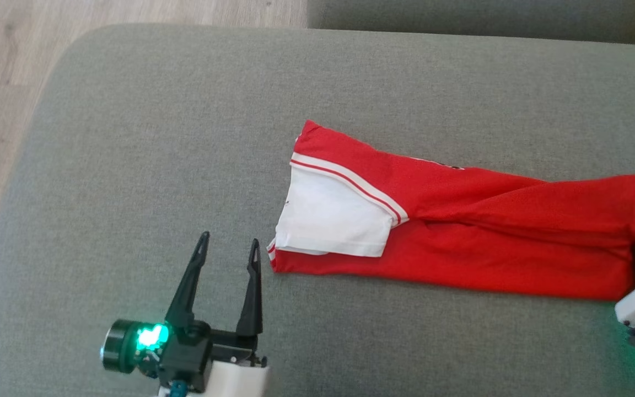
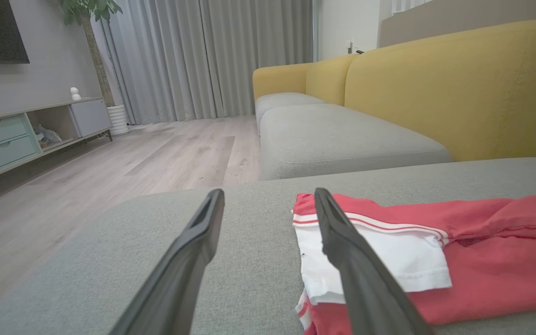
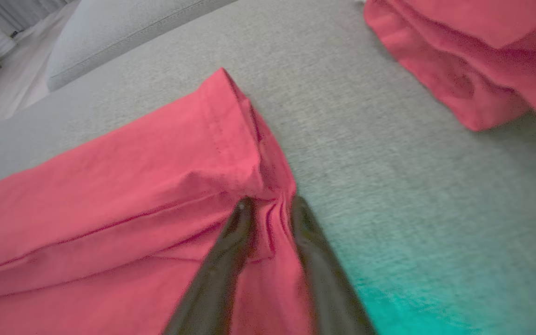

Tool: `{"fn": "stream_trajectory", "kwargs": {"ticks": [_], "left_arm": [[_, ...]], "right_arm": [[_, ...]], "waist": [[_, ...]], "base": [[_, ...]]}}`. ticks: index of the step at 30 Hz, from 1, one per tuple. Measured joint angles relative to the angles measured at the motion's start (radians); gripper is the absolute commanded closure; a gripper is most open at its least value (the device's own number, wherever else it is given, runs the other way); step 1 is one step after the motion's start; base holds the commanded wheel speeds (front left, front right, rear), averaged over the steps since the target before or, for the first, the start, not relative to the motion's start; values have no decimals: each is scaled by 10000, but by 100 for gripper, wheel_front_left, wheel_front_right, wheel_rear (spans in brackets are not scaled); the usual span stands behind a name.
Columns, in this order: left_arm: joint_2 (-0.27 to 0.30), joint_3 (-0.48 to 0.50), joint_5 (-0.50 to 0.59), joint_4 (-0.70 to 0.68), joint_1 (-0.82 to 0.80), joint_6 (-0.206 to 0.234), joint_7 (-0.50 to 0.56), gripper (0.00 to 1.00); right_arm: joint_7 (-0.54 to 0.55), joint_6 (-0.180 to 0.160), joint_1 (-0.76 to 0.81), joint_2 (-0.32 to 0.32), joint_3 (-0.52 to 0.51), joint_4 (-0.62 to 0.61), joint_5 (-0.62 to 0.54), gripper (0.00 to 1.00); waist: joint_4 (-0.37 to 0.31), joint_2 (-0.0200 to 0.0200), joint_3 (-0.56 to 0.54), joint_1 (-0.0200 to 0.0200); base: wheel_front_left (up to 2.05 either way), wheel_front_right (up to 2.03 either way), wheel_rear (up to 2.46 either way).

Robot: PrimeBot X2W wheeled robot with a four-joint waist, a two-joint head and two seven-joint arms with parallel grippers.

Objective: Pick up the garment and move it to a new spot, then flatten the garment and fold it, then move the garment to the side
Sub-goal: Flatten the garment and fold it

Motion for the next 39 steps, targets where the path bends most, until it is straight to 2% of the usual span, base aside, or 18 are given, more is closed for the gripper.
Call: {"fn": "stream_trajectory", "kwargs": {"ticks": [7,13,17,20,24,28,31,34,38,39], "left_arm": [[-86,393,217,146,11,-349,0,0],[-140,570,529,67,23,-525,0,0],[-176,635,648,-31,35,-608,0,0],[-253,681,648,-10,122,-656,0,0],[-382,690,648,140,204,-782,0,0],[-499,690,648,198,203,-876,0,0],[-545,732,648,249,203,-959,0,0],[-614,750,646,303,203,-1051,0,0],[-685,750,646,337,198,-1057,0,0],[-685,750,646,337,198,-1057,0,0]], "right_arm": [[119,0,168,-148,109,-516,255,100],[777,0,183,-1438,-439,-1551,332,100],[1649,0,166,-1781,-589,-3041,527,100],[2406,0,134,-1499,-443,-4537,980,100],[3131,0,141,-648,-50,-6416,1542,100],[3647,0,175,253,688,-7465,1331,100],[3825,-2,152,1070,1386,-7605,980,100],[3908,-2,58,1737,2188,-7250,736,100],[3804,-2,-224,2125,3369,-6418,443,100],[3804,-2,-224,2125,3369,-6418,443,100]], "waist": [[-291,0,-205,-1],[-699,0,-310,-1],[-946,0,-370,0],[-1039,0,-450,-1],[-995,0,-600,-1],[-799,0,-720,-1],[-635,0,-795,-1],[-439,0,-837,-1],[-113,0,-788,-1],[-113,0,-788,-1]], "base": [[0,0,0],[0,0,0],[0,0,0],[0,0,0],[0,0,0],[0,0,0],[0,0,0],[0,0,0],[0,0,0],[0,0,0]]}}
